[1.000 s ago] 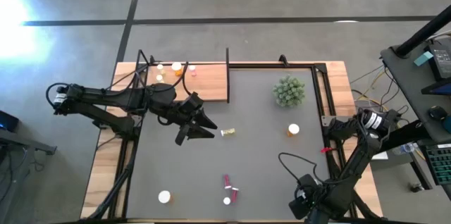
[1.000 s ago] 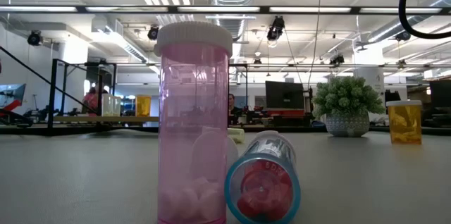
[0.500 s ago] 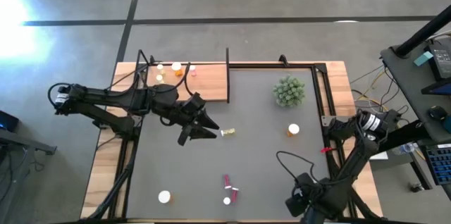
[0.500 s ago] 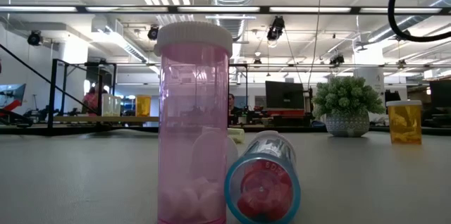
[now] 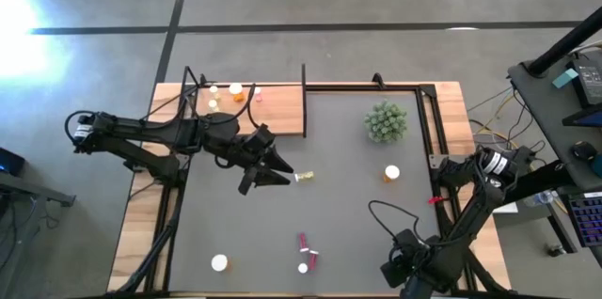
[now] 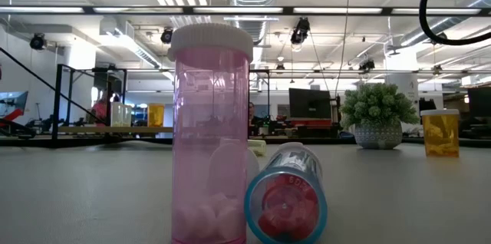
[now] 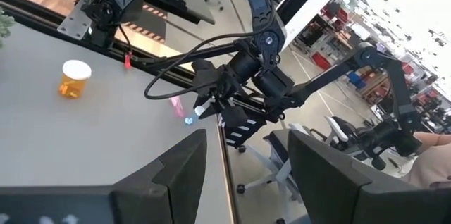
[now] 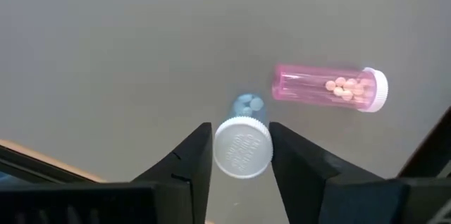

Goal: Pick and place medicine bottles onto shelf by color
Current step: Put the bottom right blue pill bottle on the shelf

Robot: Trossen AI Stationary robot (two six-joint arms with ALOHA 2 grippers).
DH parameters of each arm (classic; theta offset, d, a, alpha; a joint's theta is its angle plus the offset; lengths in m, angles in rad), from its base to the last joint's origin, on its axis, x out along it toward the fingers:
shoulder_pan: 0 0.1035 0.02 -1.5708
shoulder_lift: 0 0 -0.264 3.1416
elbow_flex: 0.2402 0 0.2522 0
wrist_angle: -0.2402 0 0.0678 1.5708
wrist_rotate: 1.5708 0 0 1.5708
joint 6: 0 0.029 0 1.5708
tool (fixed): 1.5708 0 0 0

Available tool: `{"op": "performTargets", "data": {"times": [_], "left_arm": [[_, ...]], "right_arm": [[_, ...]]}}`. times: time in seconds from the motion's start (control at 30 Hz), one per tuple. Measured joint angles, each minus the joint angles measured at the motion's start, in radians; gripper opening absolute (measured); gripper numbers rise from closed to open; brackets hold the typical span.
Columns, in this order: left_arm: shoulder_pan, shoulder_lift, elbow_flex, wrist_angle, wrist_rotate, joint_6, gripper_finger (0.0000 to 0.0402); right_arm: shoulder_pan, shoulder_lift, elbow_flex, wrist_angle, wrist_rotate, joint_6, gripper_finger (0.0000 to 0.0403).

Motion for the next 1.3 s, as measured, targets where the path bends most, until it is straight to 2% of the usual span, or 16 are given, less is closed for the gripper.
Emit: {"op": "performTargets", "data": {"times": [0.27, 0.47, 0.73, 0.97, 1.17, 1.3], "left_arm": [[0.000, 0.002, 0.000, 0.002, 0.000, 0.000, 0.0183], [0.000, 0.002, 0.004, 0.008, 0.000, 0.000, 0.0183], [0.000, 0.002, 0.004, 0.006, 0.000, 0.000, 0.0183], [0.002, -0.010, 0.004, 0.005, 0.012, 0.000, 0.0183], [0.002, -0.039, 0.004, -0.003, 0.016, 0.000, 0.0183], [0.008, -0.075, 0.004, -0.043, 0.017, 0.006, 0.0183]], "right_arm": [[-0.007, -0.018, 0.001, -0.002, -0.001, -0.020, 0.0117], [-0.075, -0.069, 0.004, -0.018, 0.002, -0.141, 0.0115], [-0.278, -0.088, 0.004, -0.061, 0.062, -0.470, 0.0125], [-0.485, -0.103, 0.004, -0.052, 0.075, -0.748, 0.0121], [-0.686, -0.110, 0.008, 0.151, 0.080, -0.997, 0.0123], [-0.804, -0.097, 0.026, 0.303, 0.077, -1.103, 0.0125]]}}
